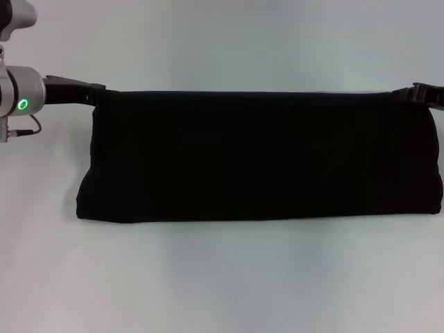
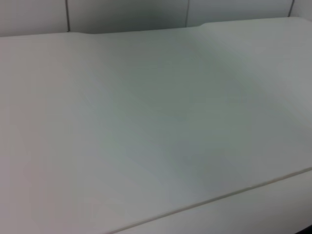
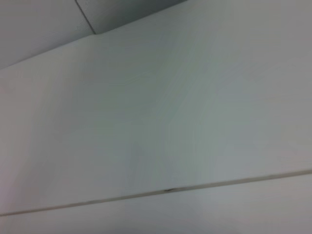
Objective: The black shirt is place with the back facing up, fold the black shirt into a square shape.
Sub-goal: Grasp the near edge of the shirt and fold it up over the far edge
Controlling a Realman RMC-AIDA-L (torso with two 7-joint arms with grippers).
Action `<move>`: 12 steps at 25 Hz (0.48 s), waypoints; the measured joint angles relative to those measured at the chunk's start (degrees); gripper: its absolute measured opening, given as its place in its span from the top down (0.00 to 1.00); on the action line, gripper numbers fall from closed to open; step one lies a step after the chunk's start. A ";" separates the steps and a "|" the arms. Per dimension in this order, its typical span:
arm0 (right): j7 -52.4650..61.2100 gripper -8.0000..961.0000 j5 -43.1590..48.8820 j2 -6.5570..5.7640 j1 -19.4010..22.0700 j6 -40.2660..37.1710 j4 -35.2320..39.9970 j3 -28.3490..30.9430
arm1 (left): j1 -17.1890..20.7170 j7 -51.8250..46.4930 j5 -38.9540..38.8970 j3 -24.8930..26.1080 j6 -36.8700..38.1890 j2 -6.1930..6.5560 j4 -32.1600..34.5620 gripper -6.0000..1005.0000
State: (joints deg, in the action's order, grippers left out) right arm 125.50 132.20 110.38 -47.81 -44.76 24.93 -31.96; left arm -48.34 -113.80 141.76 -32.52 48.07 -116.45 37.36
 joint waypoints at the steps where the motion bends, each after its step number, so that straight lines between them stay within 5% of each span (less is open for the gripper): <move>1: 0.00 0.95 -0.01 0.07 -0.21 0.69 -0.19 -0.43 | 0.00 0.00 0.00 0.00 0.00 0.00 0.00 0.99; 12: 0.00 0.94 0.06 1.02 -1.34 5.49 -1.16 -3.81 | 0.09 0.30 -0.60 -0.06 -3.55 -0.62 -1.69 0.99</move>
State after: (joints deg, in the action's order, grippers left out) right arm 125.50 132.26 111.40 -49.15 -39.27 23.78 -35.78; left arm -48.25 -113.50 141.15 -32.58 44.53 -117.07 35.67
